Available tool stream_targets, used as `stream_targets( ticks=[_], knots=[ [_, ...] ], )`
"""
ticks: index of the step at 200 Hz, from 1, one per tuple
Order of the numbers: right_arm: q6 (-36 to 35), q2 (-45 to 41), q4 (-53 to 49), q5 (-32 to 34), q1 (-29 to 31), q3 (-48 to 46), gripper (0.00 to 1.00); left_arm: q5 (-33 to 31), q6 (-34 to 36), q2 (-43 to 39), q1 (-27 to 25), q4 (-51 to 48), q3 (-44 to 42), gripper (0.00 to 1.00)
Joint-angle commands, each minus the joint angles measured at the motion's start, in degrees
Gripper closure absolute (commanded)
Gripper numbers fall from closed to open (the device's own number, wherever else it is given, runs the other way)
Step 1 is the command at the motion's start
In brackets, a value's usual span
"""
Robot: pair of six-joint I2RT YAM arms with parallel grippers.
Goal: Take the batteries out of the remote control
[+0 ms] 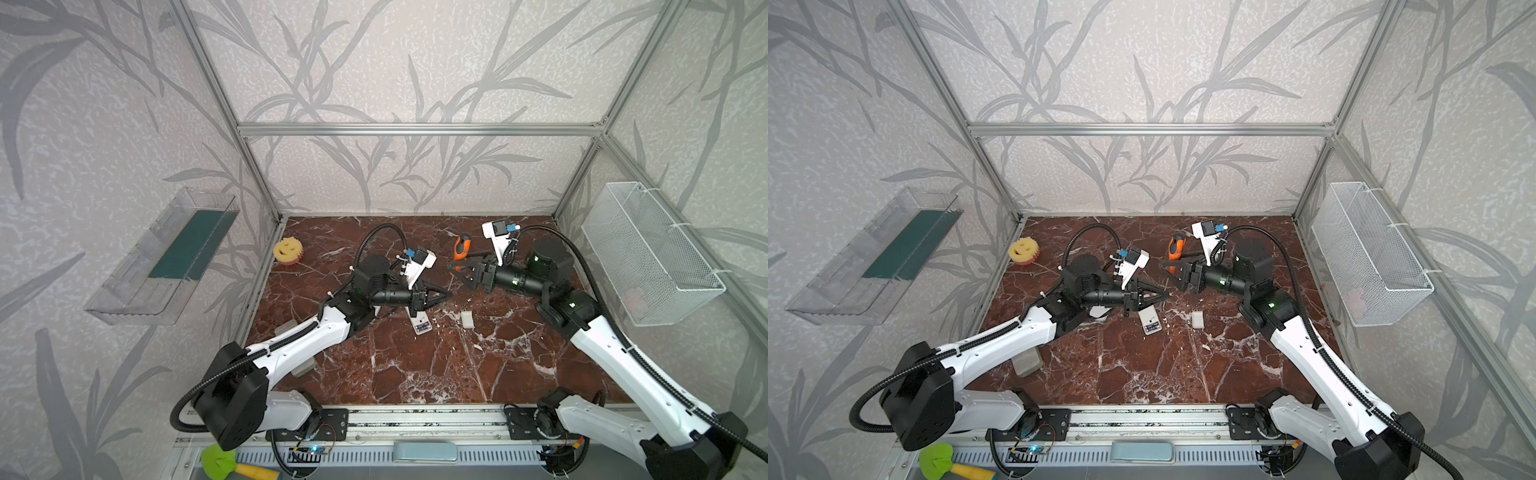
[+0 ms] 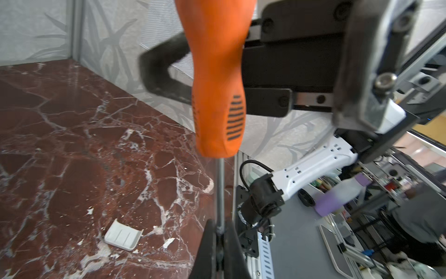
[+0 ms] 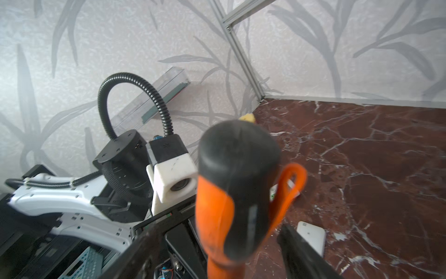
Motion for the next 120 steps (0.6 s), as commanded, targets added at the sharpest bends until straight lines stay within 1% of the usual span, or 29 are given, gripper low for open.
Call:
stream_targets(
  ticks=[1, 8, 16, 32, 47, 49, 50, 60, 77, 82, 90, 93, 95, 98, 108, 110, 111, 120],
  knots=[
    [1.32, 1.7, 3.82, -8.2, -0.39, 2.43, 0.25, 6.45, 1.0, -1.51, -0.03, -2.24, 1.74, 1.0],
    [2.05, 2.17, 4.52, -8.67, -0.33, 2.54, 0.28, 6.72, 1.31, -1.62, -0.01, -3.19, 1.87, 1.0],
    [2.9, 2.73, 5.56, -9.54, -0.35, 2.54, 0.35, 6.79, 1.79, -1.63, -0.03, -4.5, 2.05, 1.0],
    [4.21, 3.64, 6.29, -10.35, -0.31, 2.47, 0.52, 6.34, 3.16, -1.99, -0.07, -7.18, 2.31, 1.0],
    [4.75, 3.89, 6.11, -9.93, -0.15, 1.98, 0.76, 5.43, 5.14, -2.42, -0.05, -10.04, 2.75, 1.0],
    [4.69, 3.87, 5.99, -9.72, -0.06, 1.87, 0.82, 5.24, 5.39, -2.5, -0.01, -10.39, 2.77, 1.0],
    [4.69, 3.87, 5.99, -9.72, -0.06, 1.87, 0.82, 5.07, 5.54, -2.53, -0.05, -10.57, 2.77, 1.0],
    [3.65, 3.58, 4.66, -8.41, 0.64, 1.66, 0.99, 3.48, 6.86, -3.04, -0.08, -12.56, 3.02, 1.0],
    [-0.74, 2.56, -0.47, -2.96, 3.19, 2.05, 1.0, 0.1, 9.31, -4.05, 0.07, -15.92, 3.25, 1.0],
    [-2.39, 2.24, -2.03, -0.65, 4.17, 2.31, 1.0, -1.22, 9.97, -4.37, 0.06, -16.78, 3.16, 0.93],
    [-5.11, 1.72, -4.92, 3.48, 5.83, 2.61, 1.0, -4.32, 10.35, -4.95, 0.19, -17.93, 2.74, 0.67],
    [-5.73, 1.58, -5.55, 4.69, 6.28, 2.62, 1.0, -5.41, 10.41, -5.21, 0.18, -18.25, 2.5, 0.6],
    [-6.64, 1.35, -6.37, 6.69, 6.91, 2.64, 1.0, -6.28, 10.38, -5.48, 0.27, -18.4, 2.31, 0.57],
    [-7.24, 1.18, -6.94, 8.15, 7.36, 2.63, 1.0, -7.34, 10.44, -5.8, 0.34, -18.53, 1.91, 0.53],
    [-10.36, 0.27, -9.3, 18.3, 10.21, 2.18, 1.0, -11.79, 10.48, -6.96, 0.67, -19.23, 0.63, 0.42],
    [-11.03, 0.02, -9.77, 21.51, 11.17, 1.86, 1.0, -12.58, 10.31, -7.24, 0.76, -19.46, 0.29, 0.41],
    [-11.03, 0.02, -9.77, 21.51, 11.17, 1.86, 1.0, -13.28, 10.24, -7.31, 0.78, -19.58, 0.08, 0.4],
    [-12.1, -0.78, -9.39, 31.5, 13.99, 0.07, 1.0, -18.24, 9.36, -8.73, 1.07, -20.3, -1.54, 0.38]
  ],
)
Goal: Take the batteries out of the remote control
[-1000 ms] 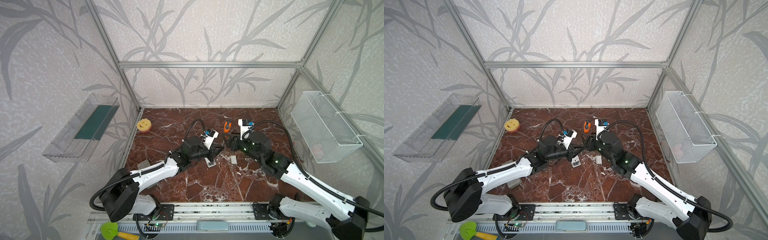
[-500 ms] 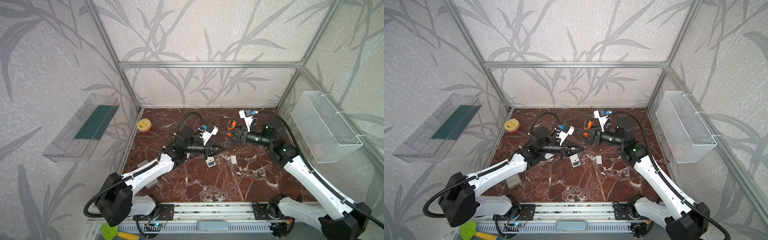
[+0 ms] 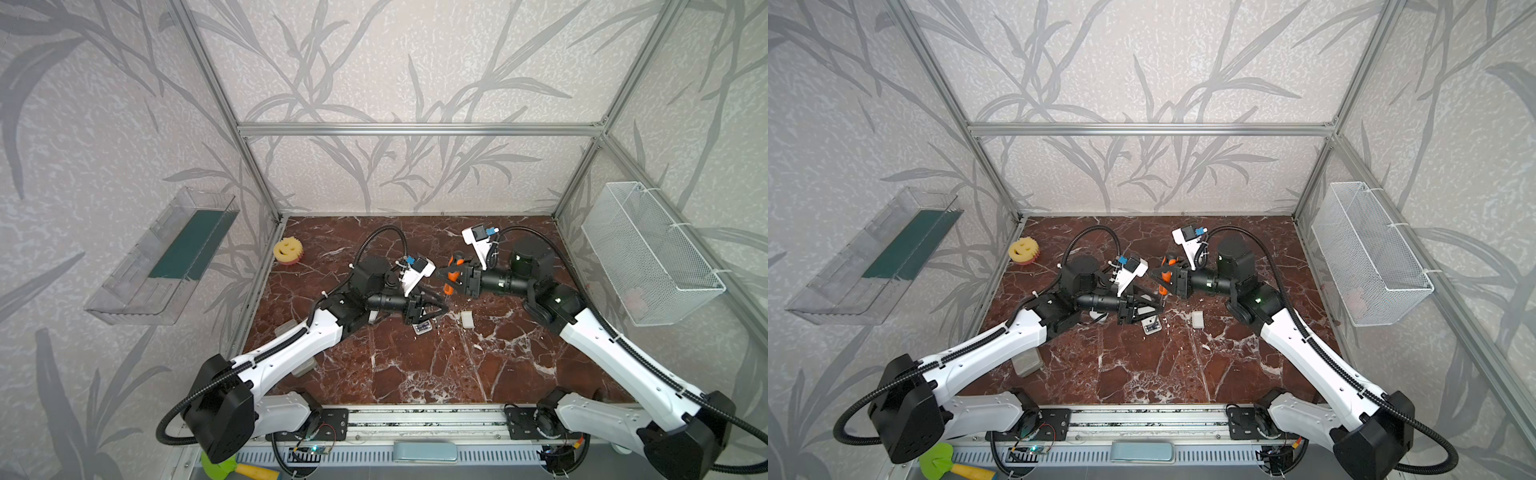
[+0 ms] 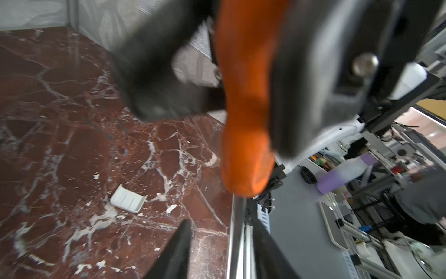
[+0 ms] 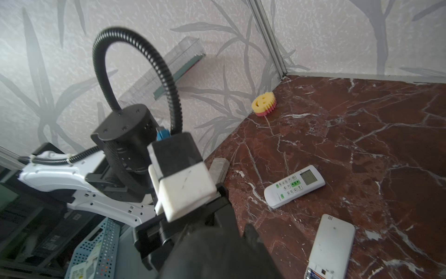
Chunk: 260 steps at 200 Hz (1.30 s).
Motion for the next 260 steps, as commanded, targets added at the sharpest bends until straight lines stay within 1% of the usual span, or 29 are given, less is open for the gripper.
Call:
stream_targets(
  ticks=[1, 9, 20, 34, 42, 58, 68, 89, 103, 124, 151, 163, 173, 194, 202, 209, 214, 215, 220, 221, 222, 225, 227, 230, 232, 234, 240, 245, 260],
  knots=[
    [-7.85, -3.14, -4.61, 25.6, 5.76, -1.21, 1.0, -13.88, 1.47, -4.3, 0.85, -3.72, -2.67, 0.38],
    [-7.99, -3.86, -1.92, 31.62, 7.56, -3.96, 1.0, -18.09, 0.24, -5.45, 1.11, -4.62, -4.12, 0.36],
    [-6.2, -4.66, 2.76, 35.93, 8.68, -7.81, 1.0, -20.52, -1.46, -6.91, 1.27, -3.97, -6.49, 0.35],
    [-1.77, -4.99, 7.53, 38.11, 8.88, -11.1, 1.0, -18.07, -2.45, -8.4, 0.59, 2.61, -10.36, 0.34],
    [0.29, -4.72, 8.55, 39.23, 8.96, -11.57, 1.0, -19.1, -0.28, -9.66, -1.42, 6.13, -12.35, 0.34],
    [2.42, -3.58, 6.62, 42.35, 9.53, -9.76, 1.0, -27.27, 6.93, -11.78, -7.74, 8.32, -15.31, 0.31],
    [3.16, -2.91, 4.91, 44.37, 10.07, -8.44, 1.0, -31.17, 8.2, -11.2, -10.28, 9.56, -15.76, 0.3],
    [5.54, -2.23, 4.92, 44.69, 10.31, -7.62, 1.0, -37.19, 7.64, -7.76, -13.0, 13.64, -15.85, 0.3],
    [7.09, -2.09, 5.59, 43.7, 10.31, -7.71, 1.0, -39.55, 7.37, -5.22, -13.87, 17.4, -15.7, 0.3],
    [9.19, -2.18, 5.84, 41.88, 10.31, -7.71, 1.0, -39.24, 6.21, -1.0, -13.98, 23.0, -15.51, 0.3],
    [11.06, -2.76, 6.06, 40.34, 10.31, -7.72, 1.0, -36.81, 5.46, 3.9, -13.97, 26.85, -14.28, 0.31],
    [11.58, -3.05, 6.13, 39.81, 10.31, -7.63, 1.0, -36.08, 5.35, 5.2, -13.97, 28.13, -14.01, 0.38],
    [12.08, -3.44, 6.14, 39.42, 10.31, -7.63, 1.0, -35.45, 5.87, 5.5, -14.01, 28.18, -13.67, 0.49],
    [13.0, -4.74, 5.98, 38.27, 10.17, -7.89, 1.0, -34.46, 9.35, 4.67, -13.97, 24.14, -12.05, 0.85],
    [14.16, -5.22, 5.49, 37.6, 9.98, -7.89, 1.0, -34.35, 10.82, 3.96, -13.89, 22.53, -11.6, 0.95],
    [14.73, -5.84, 4.53, 36.57, 9.63, -7.73, 0.92, -34.6, 12.11, 3.27, -13.88, 21.32, -11.42, 1.0],
    [15.02, -6.1, 3.85, 35.95, 9.46, -7.55, 0.86, -34.9, 13.24, 2.82, -13.87, 20.52, -11.45, 1.0],
    [15.22, -6.19, 3.54, 35.67, 9.37, -7.43, 0.82, -34.95, 13.47, 2.78, -13.88, 20.37, -11.46, 1.0],
    [15.63, -6.46, 2.36, 34.88, 9.13, -7.1, 0.72, -35.34, 14.47, 2.18, -13.88, 19.52, -11.51, 1.0],
    [15.63, -6.46, 2.36, 34.88, 9.13, -7.1, 0.72, -35.43, 14.7, 2.06, -13.88, 19.34, -11.48, 1.0],
    [15.81, -6.55, 1.82, 34.59, 9.05, -6.92, 0.68, -35.52, 14.82, 1.96, -13.88, 19.17, -11.51, 1.0],
    [16.14, -6.69, 0.98, 34.11, 8.85, -6.67, 0.62, -35.83, 15.49, 1.63, -13.89, 18.71, -11.48, 1.0],
    [16.25, -6.8, 0.4, 33.74, 8.76, -6.49, 0.59, -36.0, 15.88, 1.5, -13.88, 18.3, -11.48, 1.0],
    [16.4, -6.83, -0.29, 33.34, 8.58, -6.31, 0.57, -36.23, 16.42, 1.17, -13.88, 17.69, -11.47, 1.0],
    [16.55, -6.91, -1.01, 32.8, 8.43, -6.05, 0.52, -36.29, 16.78, 0.98, -13.88, 17.28, -11.39, 1.0],
    [16.59, -6.99, -1.77, 32.49, 8.39, -5.8, 0.5, -36.42, 17.13, 0.81, -13.82, 16.89, -11.35, 1.0],
    [16.79, -7.01, -3.78, 31.63, 8.22, -5.1, 0.45, -36.73, 18.35, 0.36, -13.78, 15.56, -11.13, 1.0],
    [16.98, -6.95, -5.62, 31.13, 8.2, -4.43, 0.43, -36.77, 19.19, 0.09, -13.79, 14.39, -10.96, 1.0],
    [17.23, -6.2, -9.72, 29.69, 8.2, -2.75, 0.43, -37.19, 21.34, -0.73, -13.79, 11.82, -10.5, 1.0]
  ],
)
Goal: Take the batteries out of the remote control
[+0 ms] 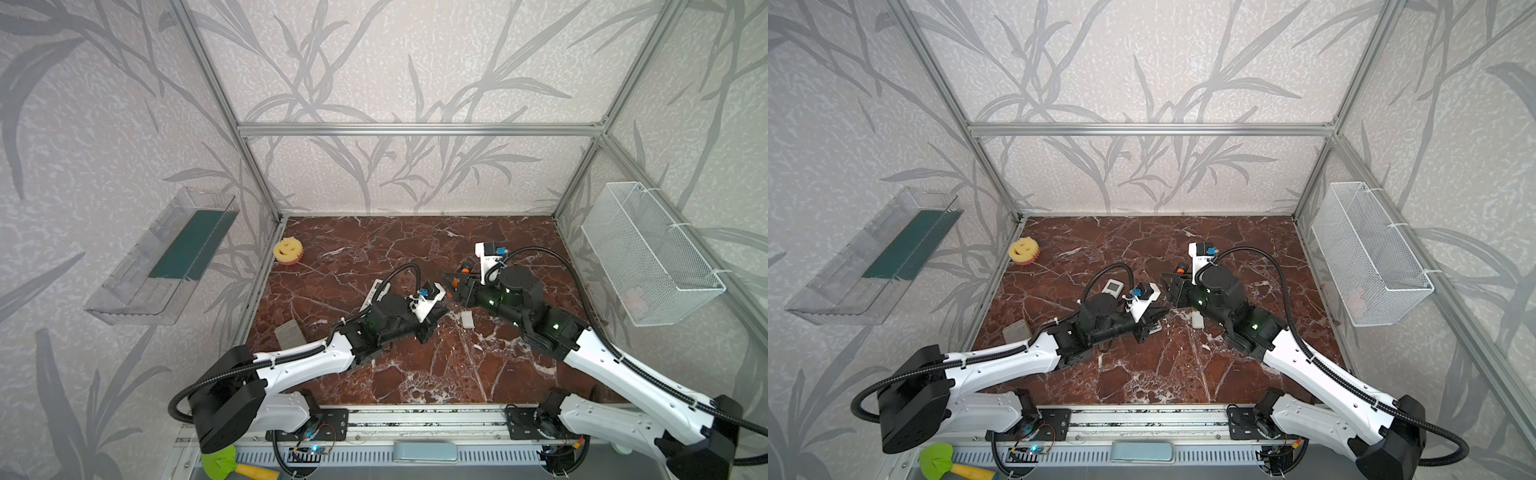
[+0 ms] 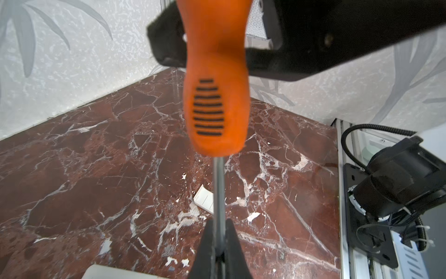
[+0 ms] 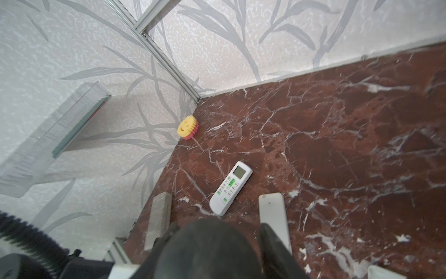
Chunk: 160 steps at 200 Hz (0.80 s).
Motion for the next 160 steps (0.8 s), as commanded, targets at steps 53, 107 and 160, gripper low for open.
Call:
stream_targets(
  ticks=[53, 107, 160],
  knots=[
    [2.36, 4.53, -9.58, -9.46, -0.42, 5.38, 0.52, -2.42, 9.14, -4.12, 0.23, -7.96, 2.25, 1.0],
    [0.31, 6.1, -10.19, -9.03, -0.42, 6.03, 1.0, -4.26, 8.91, -5.46, 0.26, -8.32, 1.35, 0.99],
    [-9.95, 4.45, -10.82, 4.32, 3.11, 3.38, 1.0, -11.65, -1.43, -10.49, 2.01, -10.06, -1.48, 0.33]
  ],
)
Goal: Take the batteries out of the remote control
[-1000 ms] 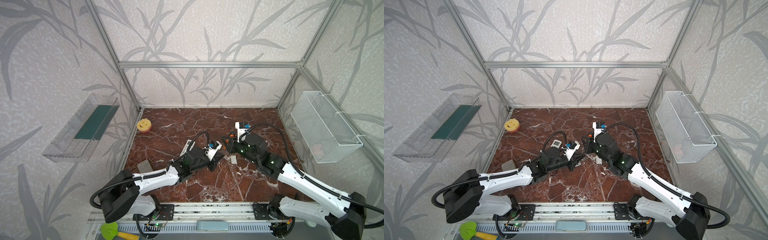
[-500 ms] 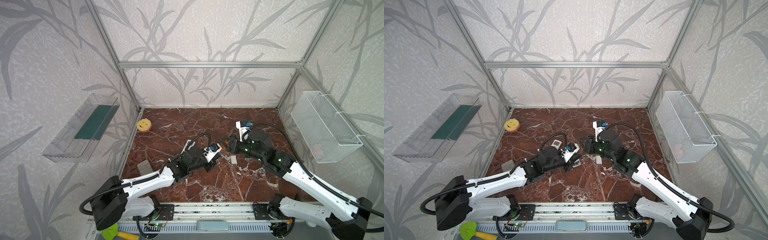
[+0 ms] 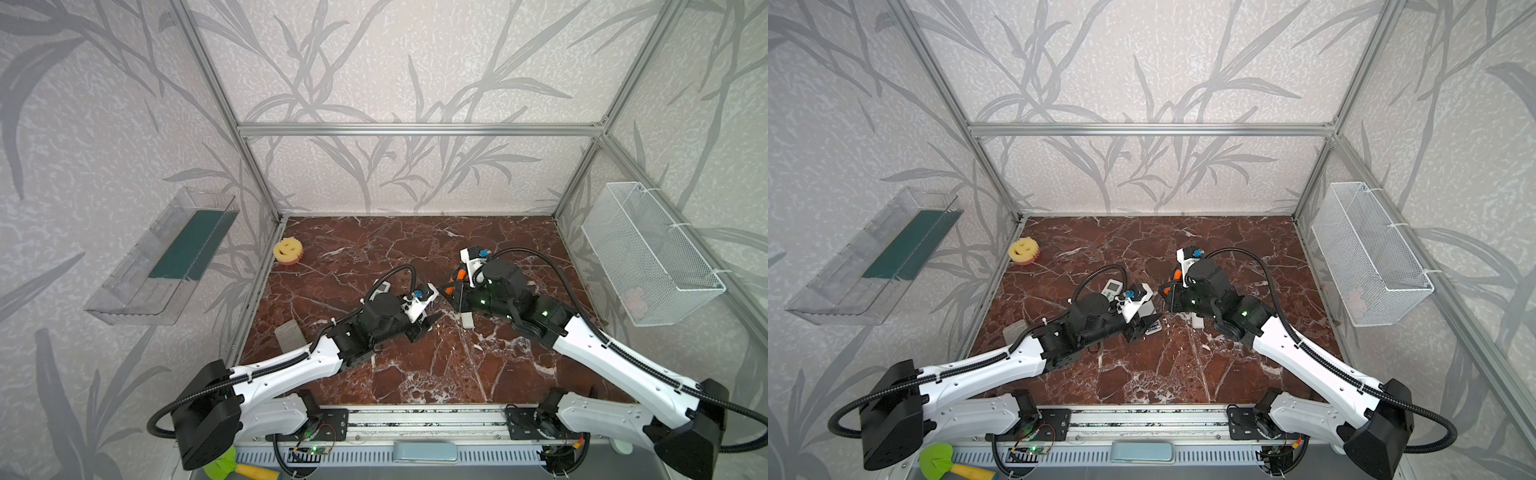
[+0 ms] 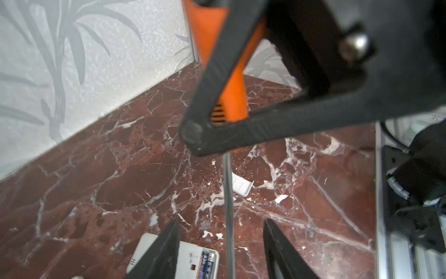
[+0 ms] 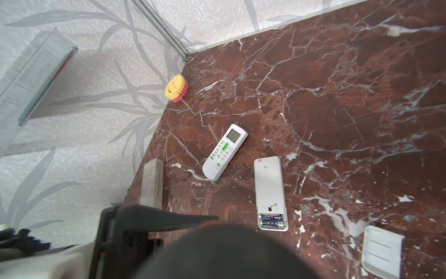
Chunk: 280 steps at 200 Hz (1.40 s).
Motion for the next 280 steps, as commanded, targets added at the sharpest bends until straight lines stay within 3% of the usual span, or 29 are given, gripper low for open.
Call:
stream_targets(
  ticks=[1, 24, 60, 90, 116, 156, 213, 280],
  knots=[
    [-7.15, -1.89, 0.18, 9.12, 2.54, -1.1, 1.0, -4.13, -6.2, -3.63, 1.56, -1.47, -1.43, 0.32],
    [-10.47, -0.92, 4.15, 14.17, 5.13, -5.29, 1.0, -4.02, -16.03, -5.81, 3.99, -7.02, -1.72, 0.3],
    [-11.76, 2.83, 8.4, 15.14, 5.98, -8.82, 1.0, -1.42, -31.02, -6.12, 6.58, -11.57, -4.17, 0.3],
    [-13.39, 5.6, 7.99, 15.02, 7.3, -8.26, 1.0, 1.18, -43.24, -2.19, 8.96, -11.75, -6.83, 0.32],
    [-13.62, 7.29, 9.52, 14.68, 7.74, -9.67, 1.0, 4.14, -49.74, 3.31, 10.4, -7.92, -8.78, 0.35],
    [-13.96, 9.39, 11.25, 14.27, 7.74, -10.63, 1.0, 6.94, -53.68, 11.26, 10.7, -0.29, -9.15, 0.38],
    [-13.6, 12.48, 18.12, 19.29, 7.81, -11.19, 1.0, 9.93, -55.2, 19.9, 10.78, 2.1, -5.53, 0.42],
    [-13.85, 17.03, 21.97, 22.78, 7.66, -9.97, 1.0, 10.71, -56.01, 24.49, 11.63, 4.12, -3.57, 0.51]
  ],
)
